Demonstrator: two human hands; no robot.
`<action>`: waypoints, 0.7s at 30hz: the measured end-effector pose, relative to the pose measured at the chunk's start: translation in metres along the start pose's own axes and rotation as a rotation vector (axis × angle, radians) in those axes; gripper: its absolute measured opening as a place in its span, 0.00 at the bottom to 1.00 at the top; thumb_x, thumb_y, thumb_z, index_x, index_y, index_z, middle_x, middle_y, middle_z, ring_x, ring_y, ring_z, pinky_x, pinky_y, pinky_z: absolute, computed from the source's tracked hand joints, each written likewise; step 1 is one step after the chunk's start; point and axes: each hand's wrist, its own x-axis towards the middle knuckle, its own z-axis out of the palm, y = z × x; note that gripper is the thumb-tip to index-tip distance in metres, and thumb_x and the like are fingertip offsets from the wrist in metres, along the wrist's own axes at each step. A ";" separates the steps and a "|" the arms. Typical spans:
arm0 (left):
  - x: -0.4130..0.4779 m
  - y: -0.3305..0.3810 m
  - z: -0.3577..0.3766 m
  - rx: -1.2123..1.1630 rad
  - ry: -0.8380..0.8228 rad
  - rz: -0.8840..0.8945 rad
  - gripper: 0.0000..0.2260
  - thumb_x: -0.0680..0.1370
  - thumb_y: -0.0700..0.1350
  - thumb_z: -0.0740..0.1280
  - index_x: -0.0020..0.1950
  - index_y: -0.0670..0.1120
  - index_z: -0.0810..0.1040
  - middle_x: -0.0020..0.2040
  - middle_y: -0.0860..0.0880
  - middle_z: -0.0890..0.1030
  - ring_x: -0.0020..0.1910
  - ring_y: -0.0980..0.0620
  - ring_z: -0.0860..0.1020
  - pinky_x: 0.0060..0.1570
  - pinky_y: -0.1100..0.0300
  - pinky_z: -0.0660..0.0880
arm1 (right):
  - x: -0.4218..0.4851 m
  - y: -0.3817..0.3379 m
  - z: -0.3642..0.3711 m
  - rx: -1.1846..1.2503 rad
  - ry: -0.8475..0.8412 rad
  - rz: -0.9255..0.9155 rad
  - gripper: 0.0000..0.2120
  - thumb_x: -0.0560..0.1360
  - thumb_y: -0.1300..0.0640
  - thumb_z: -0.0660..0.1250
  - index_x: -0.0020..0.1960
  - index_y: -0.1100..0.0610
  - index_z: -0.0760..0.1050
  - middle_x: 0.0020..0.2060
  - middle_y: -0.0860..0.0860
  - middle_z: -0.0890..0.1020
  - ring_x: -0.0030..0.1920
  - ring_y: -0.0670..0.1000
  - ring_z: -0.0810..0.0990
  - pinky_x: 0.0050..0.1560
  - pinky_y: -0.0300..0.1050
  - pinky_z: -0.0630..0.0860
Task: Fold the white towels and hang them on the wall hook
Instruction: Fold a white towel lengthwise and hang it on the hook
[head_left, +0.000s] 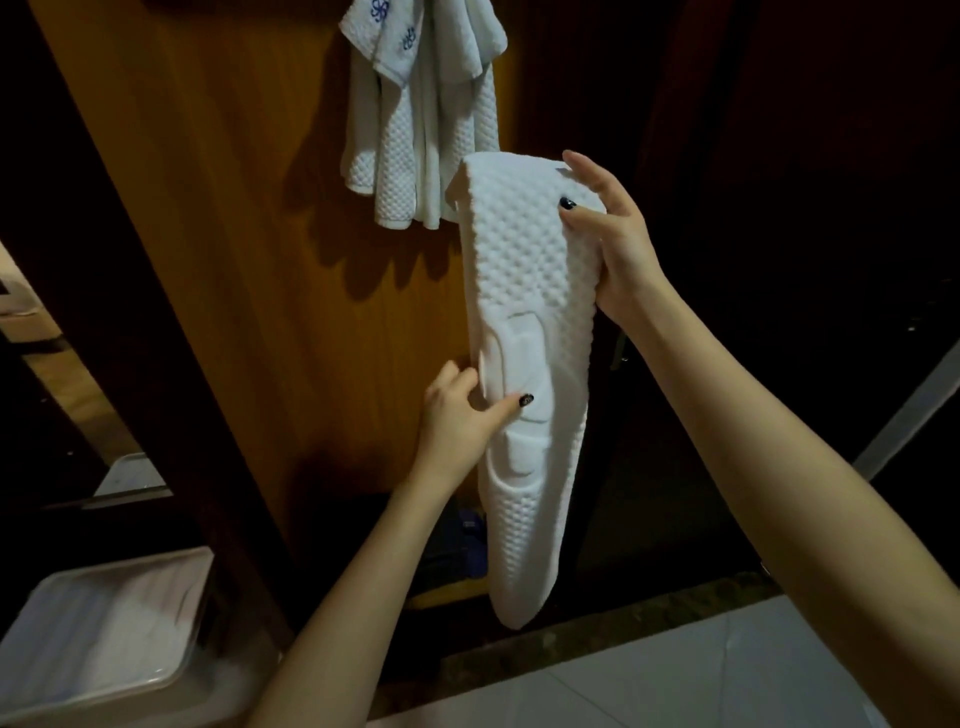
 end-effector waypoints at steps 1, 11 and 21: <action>-0.001 -0.002 0.002 0.022 -0.031 -0.009 0.20 0.69 0.45 0.76 0.30 0.46 0.64 0.36 0.51 0.65 0.34 0.54 0.66 0.33 0.66 0.61 | 0.002 -0.001 0.000 -0.004 0.014 -0.005 0.21 0.74 0.71 0.63 0.59 0.50 0.76 0.61 0.50 0.77 0.52 0.50 0.83 0.47 0.44 0.80; -0.009 -0.032 0.020 0.076 -0.285 -0.151 0.19 0.78 0.52 0.65 0.33 0.48 0.61 0.36 0.53 0.64 0.37 0.54 0.66 0.40 0.59 0.59 | 0.012 -0.006 -0.012 0.012 0.106 -0.009 0.23 0.74 0.72 0.61 0.64 0.52 0.73 0.63 0.50 0.74 0.60 0.56 0.79 0.54 0.49 0.80; -0.027 -0.028 0.026 -0.408 0.118 -0.257 0.12 0.74 0.39 0.72 0.49 0.50 0.71 0.45 0.51 0.76 0.44 0.53 0.75 0.42 0.65 0.73 | 0.015 0.002 -0.022 0.171 0.147 0.018 0.21 0.76 0.70 0.60 0.65 0.53 0.69 0.63 0.52 0.74 0.60 0.56 0.79 0.58 0.51 0.79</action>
